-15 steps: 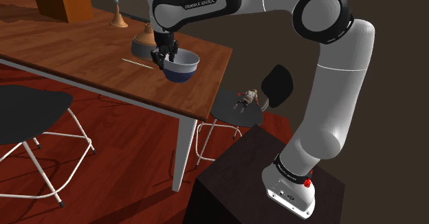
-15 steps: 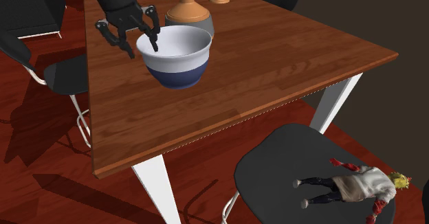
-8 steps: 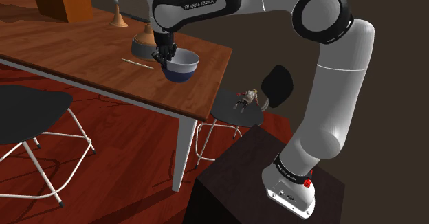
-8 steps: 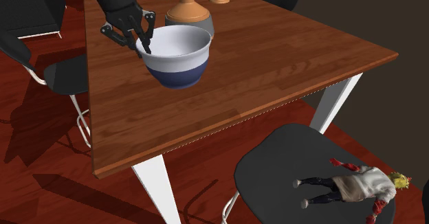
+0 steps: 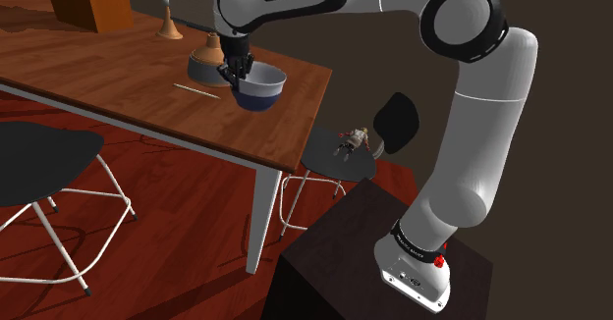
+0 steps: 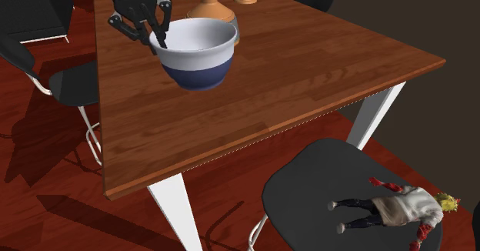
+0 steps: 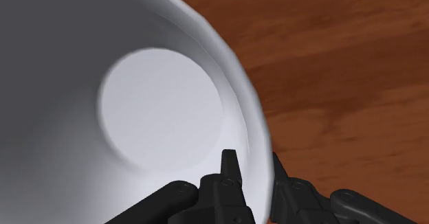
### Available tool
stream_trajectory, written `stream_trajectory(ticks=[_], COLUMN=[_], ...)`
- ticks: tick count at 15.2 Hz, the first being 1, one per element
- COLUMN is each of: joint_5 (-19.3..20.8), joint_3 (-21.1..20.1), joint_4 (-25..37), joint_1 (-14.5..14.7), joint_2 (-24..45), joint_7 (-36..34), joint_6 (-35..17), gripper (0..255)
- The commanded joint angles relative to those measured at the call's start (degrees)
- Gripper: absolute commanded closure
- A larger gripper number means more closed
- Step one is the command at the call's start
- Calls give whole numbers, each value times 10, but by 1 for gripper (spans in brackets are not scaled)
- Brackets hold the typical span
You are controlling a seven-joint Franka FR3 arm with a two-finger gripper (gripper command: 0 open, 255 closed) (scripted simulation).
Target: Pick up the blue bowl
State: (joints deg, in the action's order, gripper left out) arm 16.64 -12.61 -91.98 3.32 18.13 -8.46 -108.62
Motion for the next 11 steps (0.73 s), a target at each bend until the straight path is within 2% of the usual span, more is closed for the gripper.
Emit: stream_trajectory(ticks=[1,9,11], joint_5=[-2,-7,-7], joint_3=[-1,-2,-2], joint_4=[8,62,63], joint_1=[0,3,3], joint_2=[-6,-11,-11], joint_7=[3,16,16], joint_6=[13,70,72], gripper=[255,255,255])
